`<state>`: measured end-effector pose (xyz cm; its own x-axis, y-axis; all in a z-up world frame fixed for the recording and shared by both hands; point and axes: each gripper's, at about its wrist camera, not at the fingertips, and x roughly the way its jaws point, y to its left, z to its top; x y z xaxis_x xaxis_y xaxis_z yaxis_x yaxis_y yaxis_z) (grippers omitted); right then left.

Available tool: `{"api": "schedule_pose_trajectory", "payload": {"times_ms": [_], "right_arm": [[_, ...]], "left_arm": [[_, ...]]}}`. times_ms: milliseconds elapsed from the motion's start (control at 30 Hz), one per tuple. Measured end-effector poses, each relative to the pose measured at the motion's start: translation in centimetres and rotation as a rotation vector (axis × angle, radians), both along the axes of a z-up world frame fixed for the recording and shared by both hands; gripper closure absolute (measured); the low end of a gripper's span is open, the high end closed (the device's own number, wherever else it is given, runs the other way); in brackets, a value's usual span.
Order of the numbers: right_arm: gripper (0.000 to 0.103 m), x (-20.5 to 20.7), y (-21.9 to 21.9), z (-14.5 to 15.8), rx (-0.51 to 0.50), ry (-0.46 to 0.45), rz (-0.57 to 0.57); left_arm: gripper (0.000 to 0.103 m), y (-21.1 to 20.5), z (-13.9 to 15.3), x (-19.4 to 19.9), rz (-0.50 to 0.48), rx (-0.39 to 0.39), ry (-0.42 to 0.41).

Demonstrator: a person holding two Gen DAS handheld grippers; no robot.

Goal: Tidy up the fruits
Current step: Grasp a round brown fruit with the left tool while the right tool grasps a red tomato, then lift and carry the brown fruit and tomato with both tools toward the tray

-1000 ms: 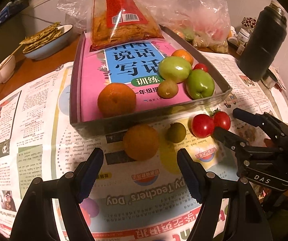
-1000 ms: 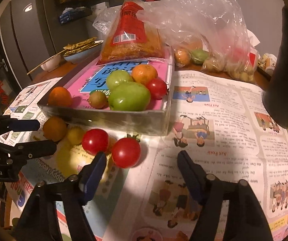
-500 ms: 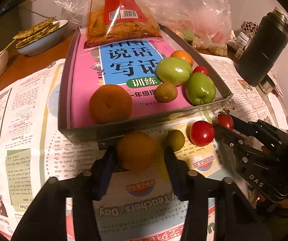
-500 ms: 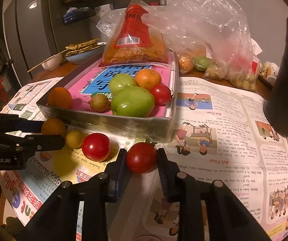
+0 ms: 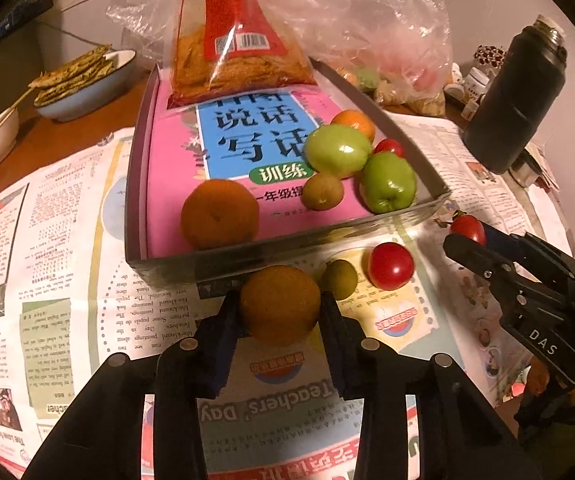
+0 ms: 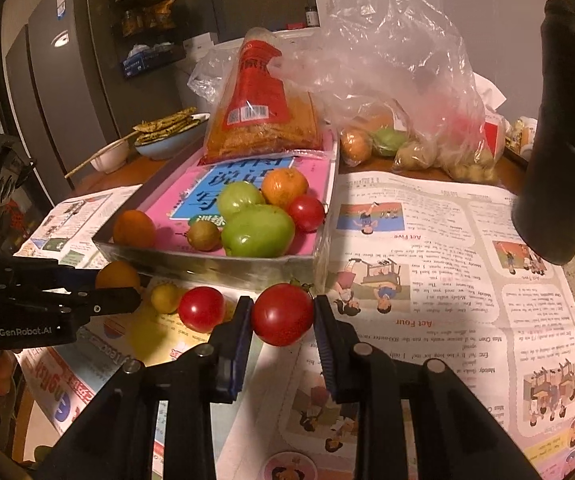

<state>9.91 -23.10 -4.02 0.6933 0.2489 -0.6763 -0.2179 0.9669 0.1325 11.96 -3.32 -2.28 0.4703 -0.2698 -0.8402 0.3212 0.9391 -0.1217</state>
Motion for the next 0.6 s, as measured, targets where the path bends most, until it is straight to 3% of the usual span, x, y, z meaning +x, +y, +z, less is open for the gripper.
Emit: {"api": "schedule_pose_trajectory", "payload": {"times_ms": [600], "right_arm": [[0.072,-0.3,0.0,2.8,0.046,-0.065,0.008]], "left_arm": [[0.063,-1.3,3.9,-0.1,-0.023,-0.027,-0.063]]}}
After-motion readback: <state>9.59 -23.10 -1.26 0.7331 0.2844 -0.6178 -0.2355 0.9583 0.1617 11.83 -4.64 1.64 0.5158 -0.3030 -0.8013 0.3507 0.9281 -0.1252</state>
